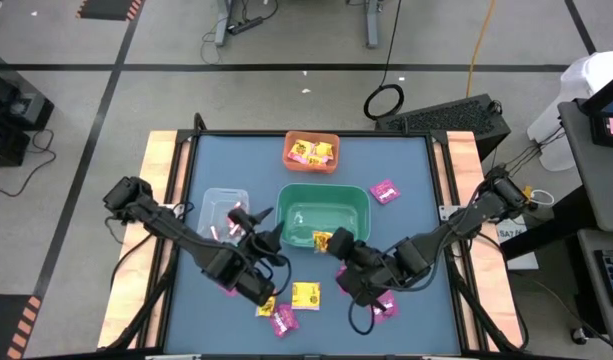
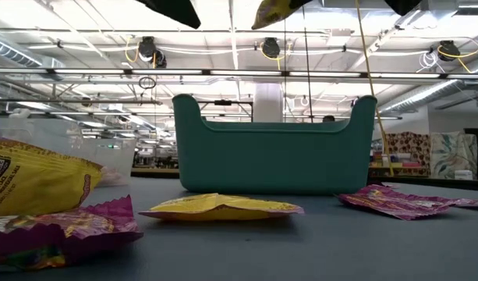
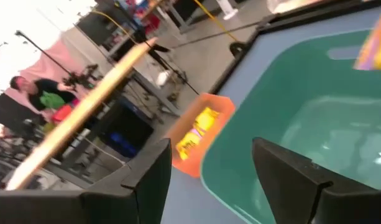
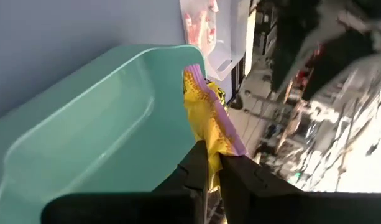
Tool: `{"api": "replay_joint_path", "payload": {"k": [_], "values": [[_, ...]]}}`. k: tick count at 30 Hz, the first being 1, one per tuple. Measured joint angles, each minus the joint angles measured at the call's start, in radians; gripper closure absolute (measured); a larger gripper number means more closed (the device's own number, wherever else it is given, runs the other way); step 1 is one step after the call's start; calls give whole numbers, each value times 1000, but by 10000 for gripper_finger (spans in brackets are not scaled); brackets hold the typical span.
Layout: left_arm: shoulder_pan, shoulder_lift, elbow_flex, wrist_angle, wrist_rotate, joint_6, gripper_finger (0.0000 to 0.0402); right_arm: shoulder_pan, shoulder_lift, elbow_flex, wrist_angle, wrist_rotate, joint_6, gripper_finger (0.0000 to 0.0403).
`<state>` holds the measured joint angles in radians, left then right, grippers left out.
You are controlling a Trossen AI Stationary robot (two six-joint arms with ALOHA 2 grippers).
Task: Sort candy
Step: Put the yellow candy into the orange bin
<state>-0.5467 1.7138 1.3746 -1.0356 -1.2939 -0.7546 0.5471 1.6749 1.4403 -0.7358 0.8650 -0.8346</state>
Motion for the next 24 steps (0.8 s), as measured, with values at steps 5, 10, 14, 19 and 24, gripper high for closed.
{"api": "replay_joint_path", "payload": {"k": [5, 10, 14, 19, 24], "values": [[-16, 0, 0, 1, 22, 1, 173, -10, 0, 0, -1, -1, 59, 381], [-18, 0, 0, -3, 21, 8, 173, -12, 0, 0, -1, -1, 68, 380], [-18, 0, 0, -3, 21, 8, 173, -12, 0, 0, -1, -1, 93, 381], [-18, 0, 0, -4, 19, 11, 173, -12, 0, 0, -1, -2, 174, 381], [-40, 0, 0, -24, 8, 56, 173, -13, 0, 0, -1, -2, 295, 381]]}}
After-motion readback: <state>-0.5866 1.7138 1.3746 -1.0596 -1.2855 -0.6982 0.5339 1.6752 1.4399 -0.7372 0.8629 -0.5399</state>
